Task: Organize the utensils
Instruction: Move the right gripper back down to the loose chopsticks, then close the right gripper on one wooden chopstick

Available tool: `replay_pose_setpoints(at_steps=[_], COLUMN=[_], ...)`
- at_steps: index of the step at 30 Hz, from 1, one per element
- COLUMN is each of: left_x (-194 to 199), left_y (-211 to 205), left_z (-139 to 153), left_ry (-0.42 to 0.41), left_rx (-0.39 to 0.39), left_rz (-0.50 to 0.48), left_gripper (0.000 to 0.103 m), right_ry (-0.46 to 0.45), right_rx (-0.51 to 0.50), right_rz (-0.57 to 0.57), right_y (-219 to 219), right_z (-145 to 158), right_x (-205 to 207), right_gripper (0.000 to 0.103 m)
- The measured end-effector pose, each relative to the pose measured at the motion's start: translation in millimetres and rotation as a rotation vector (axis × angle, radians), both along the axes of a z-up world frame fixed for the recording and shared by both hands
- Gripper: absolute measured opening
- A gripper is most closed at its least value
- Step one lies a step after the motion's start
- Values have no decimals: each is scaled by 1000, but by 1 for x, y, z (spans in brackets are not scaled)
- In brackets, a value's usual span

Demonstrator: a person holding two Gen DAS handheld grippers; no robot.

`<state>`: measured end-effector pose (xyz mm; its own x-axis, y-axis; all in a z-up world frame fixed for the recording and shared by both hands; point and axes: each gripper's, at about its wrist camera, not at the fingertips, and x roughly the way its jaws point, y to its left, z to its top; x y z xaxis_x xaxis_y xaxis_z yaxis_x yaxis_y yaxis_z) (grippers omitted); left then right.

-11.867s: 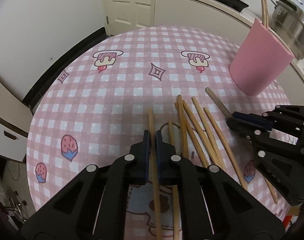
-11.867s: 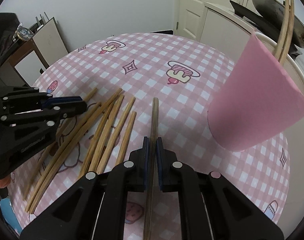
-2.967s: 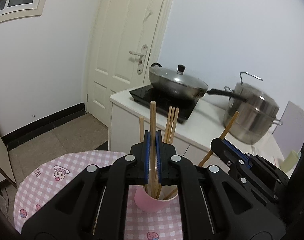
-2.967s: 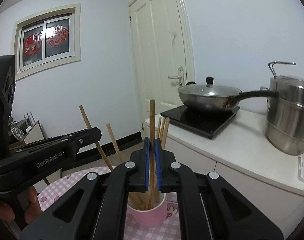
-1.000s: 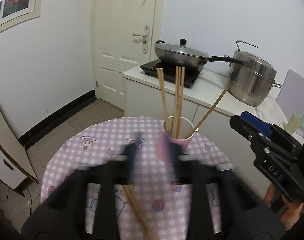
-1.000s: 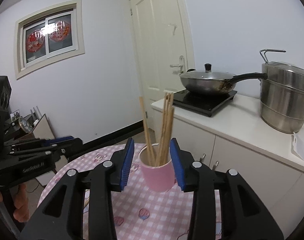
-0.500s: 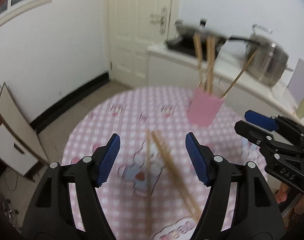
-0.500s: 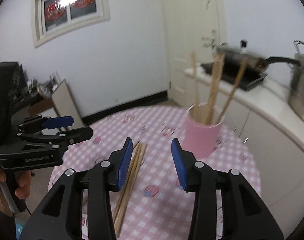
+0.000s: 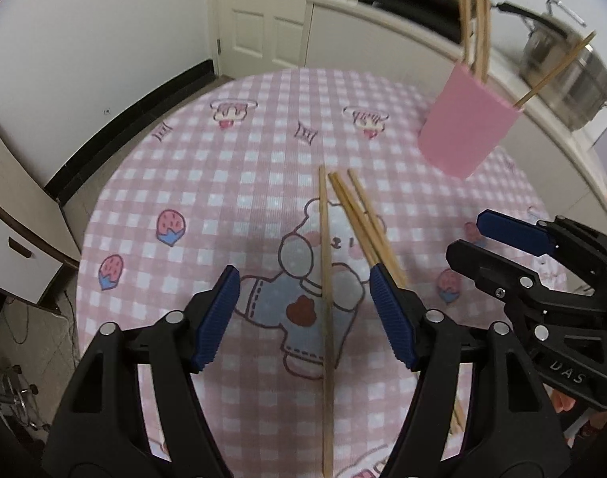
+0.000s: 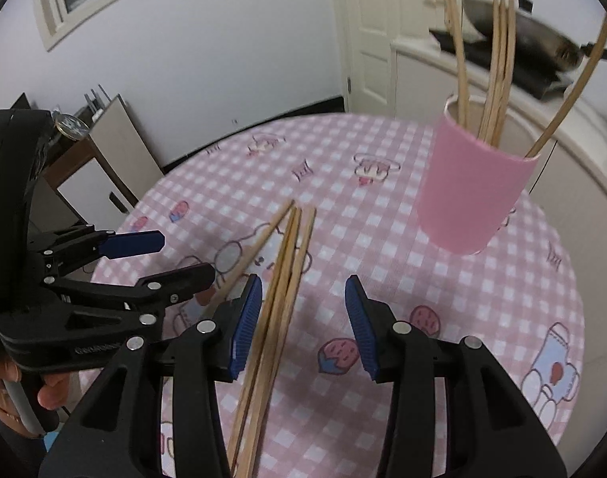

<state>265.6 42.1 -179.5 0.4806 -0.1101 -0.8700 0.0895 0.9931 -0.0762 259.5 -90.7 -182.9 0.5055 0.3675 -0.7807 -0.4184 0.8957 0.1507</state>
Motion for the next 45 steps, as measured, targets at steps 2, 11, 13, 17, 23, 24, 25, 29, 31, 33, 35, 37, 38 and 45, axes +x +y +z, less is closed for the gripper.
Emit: replay_pose_setpoints(at_steps=[2,11,13,17,23,24,25,29,31,33,35,37,38,45], left_x=[8,33,37,43,48,47,45,44,41,41,41,41,41,40], left_y=[-3,-9,-10,-11,-5,-4,-3,0,2,2,4,5,6,7], left_z=[-8,-34,-34,-35,-36,-36,-35,-35,-34,-33,-33,-32,-32,-32], left_ry=[27,77,73,67,68,67,67,67,68,68,69,72,72,73], left_rx=[-2,7,20,50,36,38,36,28,25,27,22,13,12,14], left_rz=[-5,-7,-11,-12,-20,-20,-19,-12,-10,-10,-6,-3,1,1], left_gripper=[52,36,35,16,8,8,8,8,8,8,8,8,8,8], right_ry=[19,96,105,134,180,183,188,215,213,217,211,204,204,227], right_rx=[-4,-4,-1,1,-25,-35,-44,-65,-70,-68,-35,-33,-41,-94], right_rz=[-7,-16,-10,7,20,19,20,37,39,40,26,15,10,25], right_y=[-1,-2,0,6,16,18,20,28,31,31,26,22,21,27], right_z=[-3,-19,-21,-22,-29,-30,-32,-38,-39,-37,-31,-26,-25,-38], right_x=[6,35,38,46,58,59,61,64,64,65,66,67,68,69], right_gripper=[41,41,41,41,33,31,30,29,29,29,29,29,29,21])
